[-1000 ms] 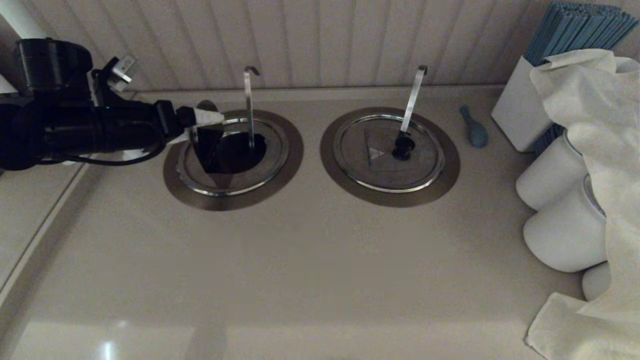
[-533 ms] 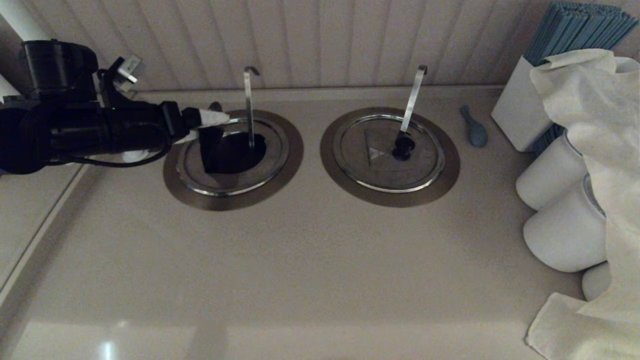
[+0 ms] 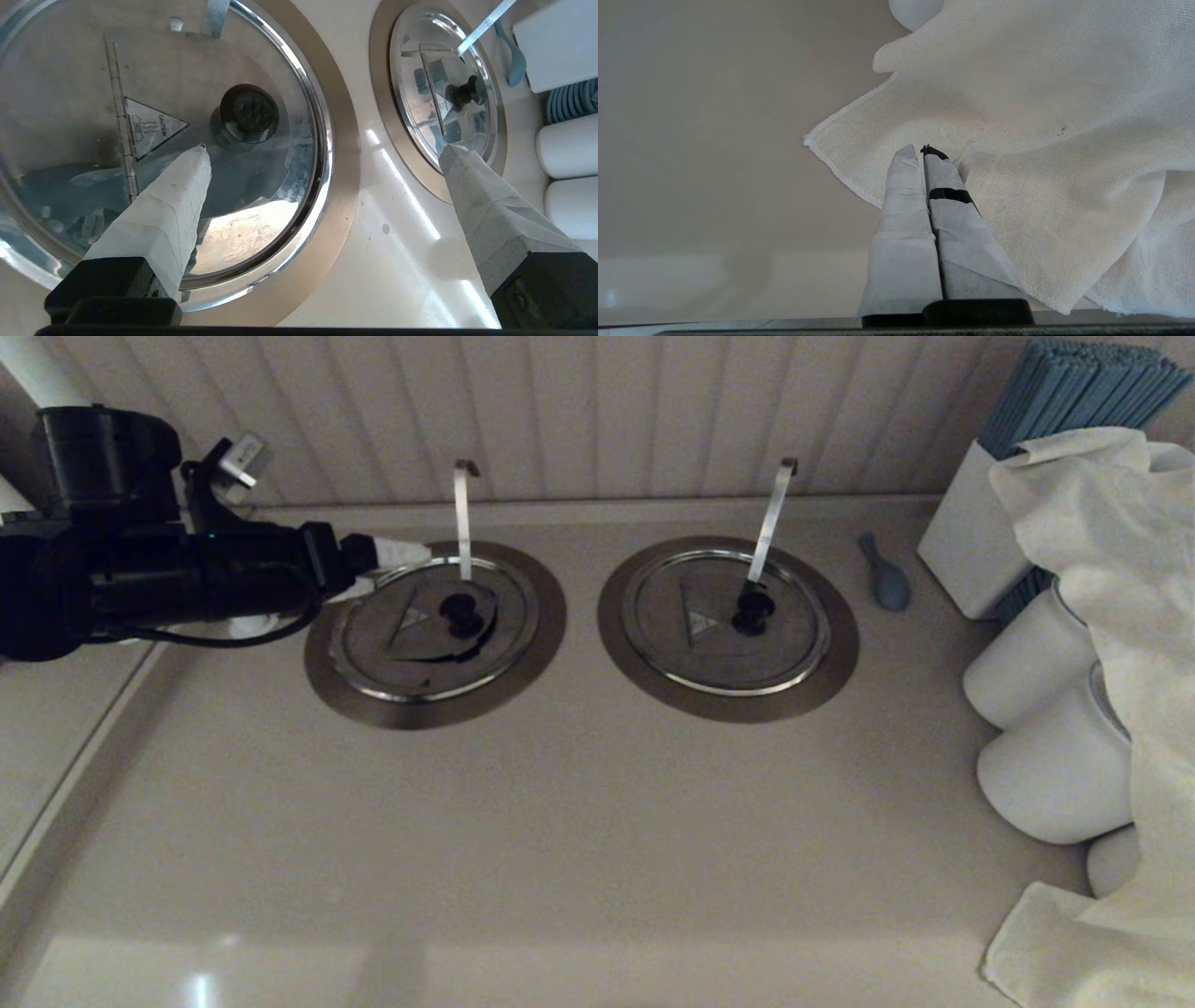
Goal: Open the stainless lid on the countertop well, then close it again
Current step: Close the lid
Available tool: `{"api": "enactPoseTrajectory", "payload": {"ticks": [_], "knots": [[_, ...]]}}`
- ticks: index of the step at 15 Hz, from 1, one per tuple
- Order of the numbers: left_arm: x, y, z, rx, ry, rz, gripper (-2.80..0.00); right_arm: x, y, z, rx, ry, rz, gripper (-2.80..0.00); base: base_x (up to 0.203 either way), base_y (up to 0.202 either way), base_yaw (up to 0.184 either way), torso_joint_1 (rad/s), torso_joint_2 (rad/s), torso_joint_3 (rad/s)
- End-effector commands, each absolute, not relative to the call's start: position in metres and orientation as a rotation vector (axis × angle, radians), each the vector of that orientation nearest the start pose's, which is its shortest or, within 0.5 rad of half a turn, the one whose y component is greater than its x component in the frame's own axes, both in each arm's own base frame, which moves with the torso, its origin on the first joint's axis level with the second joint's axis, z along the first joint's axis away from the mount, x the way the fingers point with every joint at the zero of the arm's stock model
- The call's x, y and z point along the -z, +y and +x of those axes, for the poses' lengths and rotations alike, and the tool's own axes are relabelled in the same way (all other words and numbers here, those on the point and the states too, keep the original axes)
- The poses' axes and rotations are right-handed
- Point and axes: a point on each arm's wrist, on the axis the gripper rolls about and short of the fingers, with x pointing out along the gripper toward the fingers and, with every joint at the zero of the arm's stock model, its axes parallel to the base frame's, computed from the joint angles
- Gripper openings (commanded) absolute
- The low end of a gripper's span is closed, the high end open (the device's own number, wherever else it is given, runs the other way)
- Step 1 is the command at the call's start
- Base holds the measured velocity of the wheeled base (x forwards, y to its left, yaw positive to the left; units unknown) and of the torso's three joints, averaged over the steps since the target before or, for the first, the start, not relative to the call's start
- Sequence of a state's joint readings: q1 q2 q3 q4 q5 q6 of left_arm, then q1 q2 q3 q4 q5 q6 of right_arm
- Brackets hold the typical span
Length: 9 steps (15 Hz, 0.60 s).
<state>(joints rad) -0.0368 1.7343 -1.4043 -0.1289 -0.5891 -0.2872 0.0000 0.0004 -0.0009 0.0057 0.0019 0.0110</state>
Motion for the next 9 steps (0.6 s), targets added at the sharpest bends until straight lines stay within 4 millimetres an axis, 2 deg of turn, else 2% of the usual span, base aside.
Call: {"api": "enactPoseTrajectory", "payload": {"ticks": [1, 5, 9], "knots": [[-0.295, -0.025, 0.332, 0.597, 0.274, -0.332, 0.0, -0.075, 0.0, -0.023, -0.003, 0.006, 0.011, -2.8, 0.0, 0.0, 0.0, 0.0, 0.0, 0.0], [-0.297, -0.025, 0.33, 0.596, 0.269, -0.33, 0.0, -0.075, 0.0, -0.023, -0.003, 0.005, 0.011, -2.8, 0.0, 0.0, 0.0, 0.0, 0.0, 0.0], [-0.283, -0.031, 0.345, 0.591, 0.303, -0.336, 0.0, -0.075, 0.0, -0.023, -0.002, 0.004, 0.011, -2.8, 0.0, 0.0, 0.0, 0.0, 0.0, 0.0]]}}
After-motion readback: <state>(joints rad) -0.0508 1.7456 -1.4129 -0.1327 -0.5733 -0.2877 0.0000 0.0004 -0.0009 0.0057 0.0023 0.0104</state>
